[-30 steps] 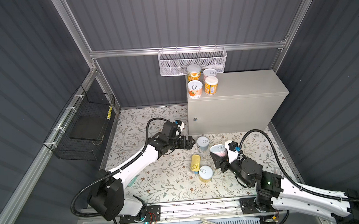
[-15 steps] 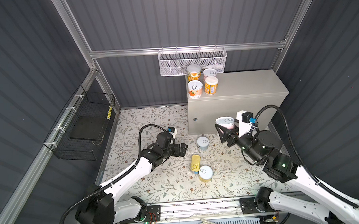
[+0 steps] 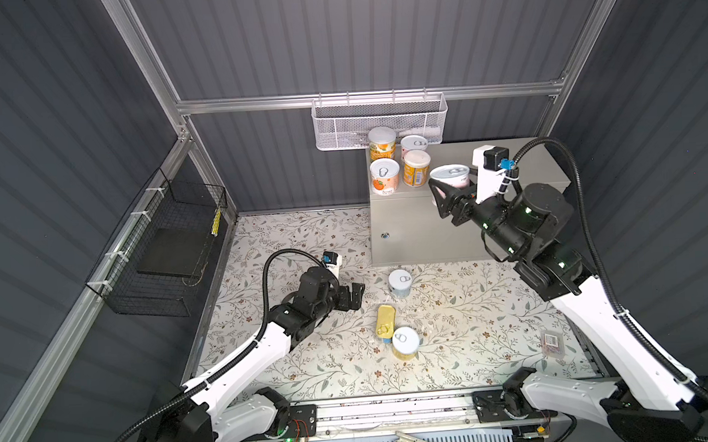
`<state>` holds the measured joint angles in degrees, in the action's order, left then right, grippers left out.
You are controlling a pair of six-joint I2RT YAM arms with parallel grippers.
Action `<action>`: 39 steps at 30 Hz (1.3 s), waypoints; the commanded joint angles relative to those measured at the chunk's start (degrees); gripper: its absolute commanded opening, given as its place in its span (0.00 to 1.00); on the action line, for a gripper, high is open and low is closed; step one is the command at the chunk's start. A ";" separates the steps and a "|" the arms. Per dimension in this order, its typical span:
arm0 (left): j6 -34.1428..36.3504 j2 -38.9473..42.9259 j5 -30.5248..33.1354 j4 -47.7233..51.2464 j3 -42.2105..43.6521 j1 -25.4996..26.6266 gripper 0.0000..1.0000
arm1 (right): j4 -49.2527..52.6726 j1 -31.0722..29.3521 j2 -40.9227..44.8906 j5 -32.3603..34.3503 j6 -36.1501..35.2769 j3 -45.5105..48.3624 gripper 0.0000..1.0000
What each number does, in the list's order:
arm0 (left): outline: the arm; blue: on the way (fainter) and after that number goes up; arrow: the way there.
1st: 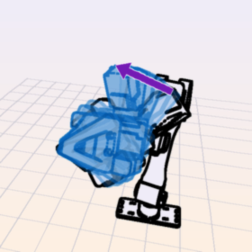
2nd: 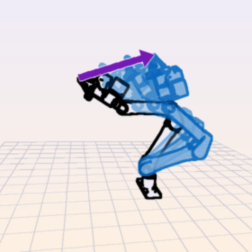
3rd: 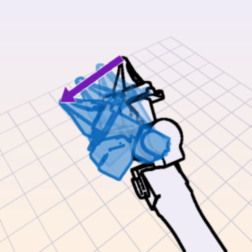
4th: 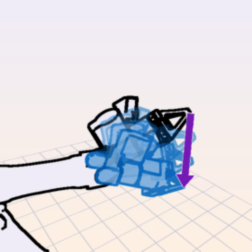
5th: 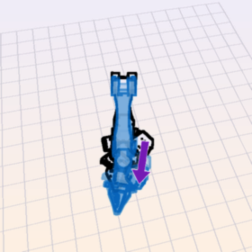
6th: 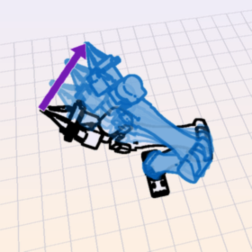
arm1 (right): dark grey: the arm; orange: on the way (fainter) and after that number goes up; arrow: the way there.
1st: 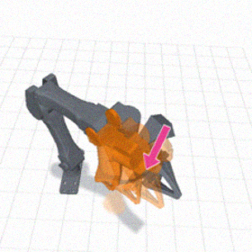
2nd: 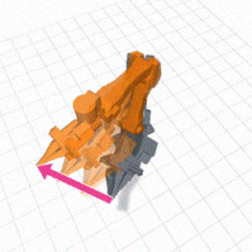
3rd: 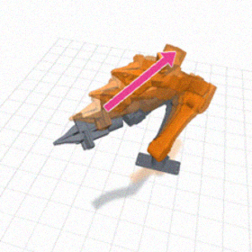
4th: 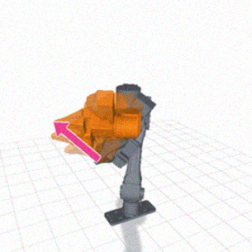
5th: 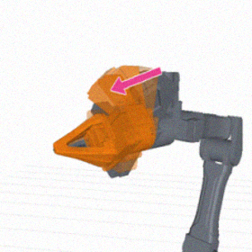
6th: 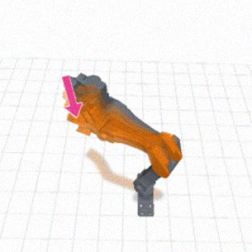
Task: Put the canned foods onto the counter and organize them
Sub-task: 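Carry the pink can with the right gripper up onto the cabinet top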
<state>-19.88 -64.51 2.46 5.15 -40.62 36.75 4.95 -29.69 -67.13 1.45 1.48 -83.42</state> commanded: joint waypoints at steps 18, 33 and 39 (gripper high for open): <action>-2.76 2.66 -1.20 0.57 2.73 -0.19 1.00 | -13.63 16.43 -17.42 -11.95 4.67 -15.95 0.64; -3.06 -5.25 -11.42 11.26 -12.82 -0.19 1.00 | -18.69 19.76 -32.54 -13.85 7.71 -19.28 0.64; -5.85 -10.28 -20.88 16.86 -24.05 -0.20 1.00 | -17.54 19.76 -37.88 -13.95 8.46 -23.79 0.63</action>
<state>-23.70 -73.63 -12.38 17.41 -60.80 36.75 -8.25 -10.02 -104.97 -11.75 8.97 -103.00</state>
